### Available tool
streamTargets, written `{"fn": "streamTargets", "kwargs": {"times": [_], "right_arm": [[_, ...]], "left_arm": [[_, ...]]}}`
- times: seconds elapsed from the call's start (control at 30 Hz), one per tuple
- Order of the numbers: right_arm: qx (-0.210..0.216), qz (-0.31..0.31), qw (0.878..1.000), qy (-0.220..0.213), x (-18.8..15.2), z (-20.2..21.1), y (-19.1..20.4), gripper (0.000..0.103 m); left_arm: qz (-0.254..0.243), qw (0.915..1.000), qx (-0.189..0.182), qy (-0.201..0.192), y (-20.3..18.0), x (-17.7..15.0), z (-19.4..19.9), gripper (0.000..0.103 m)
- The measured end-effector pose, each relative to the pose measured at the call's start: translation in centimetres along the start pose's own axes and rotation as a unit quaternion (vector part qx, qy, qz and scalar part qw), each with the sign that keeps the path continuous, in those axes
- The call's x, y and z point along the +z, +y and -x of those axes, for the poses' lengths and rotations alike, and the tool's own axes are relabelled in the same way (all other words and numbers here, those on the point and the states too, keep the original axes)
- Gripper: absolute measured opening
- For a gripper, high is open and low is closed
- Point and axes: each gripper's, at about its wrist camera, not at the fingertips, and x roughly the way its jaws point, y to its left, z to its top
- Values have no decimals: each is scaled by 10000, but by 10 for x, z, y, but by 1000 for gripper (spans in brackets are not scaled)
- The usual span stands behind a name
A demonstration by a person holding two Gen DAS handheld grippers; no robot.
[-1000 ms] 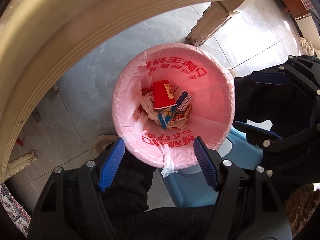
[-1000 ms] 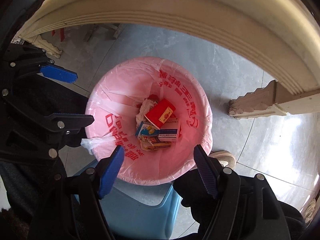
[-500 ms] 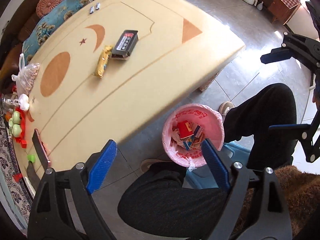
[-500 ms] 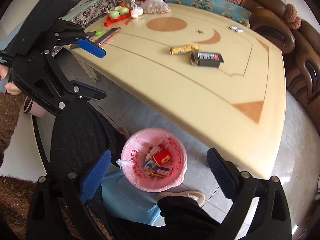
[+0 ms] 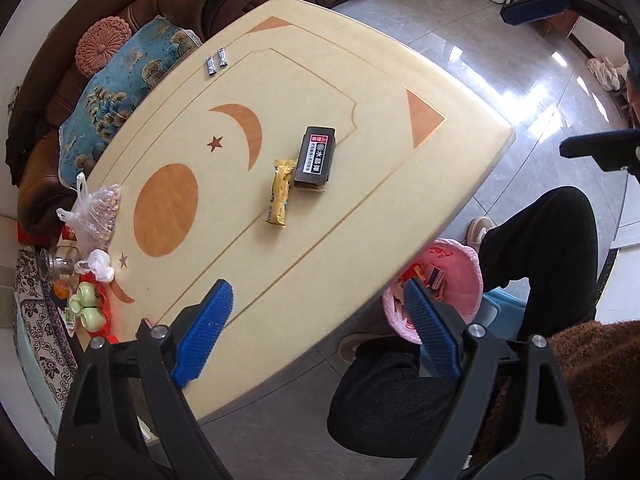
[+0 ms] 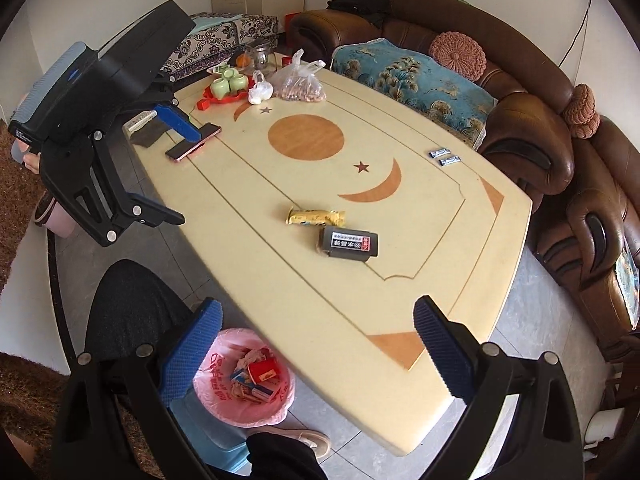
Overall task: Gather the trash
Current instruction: 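Raise both tools and move them over the yellow wrapper and black box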
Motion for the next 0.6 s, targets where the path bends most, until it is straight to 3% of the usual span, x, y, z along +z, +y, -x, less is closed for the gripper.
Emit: {"fn": "streamTargets", "kwargs": {"times": [0.37,0.6], "right_arm": [[-86,265,9995,122,59,-33,-53,94],[70,568,9977,351,73,-85,-56,94]], "left_arm": [[-139,9995,-8,296,50,40,-45,85],[-354,9985,-46,412,54,48,-83,85]]}}
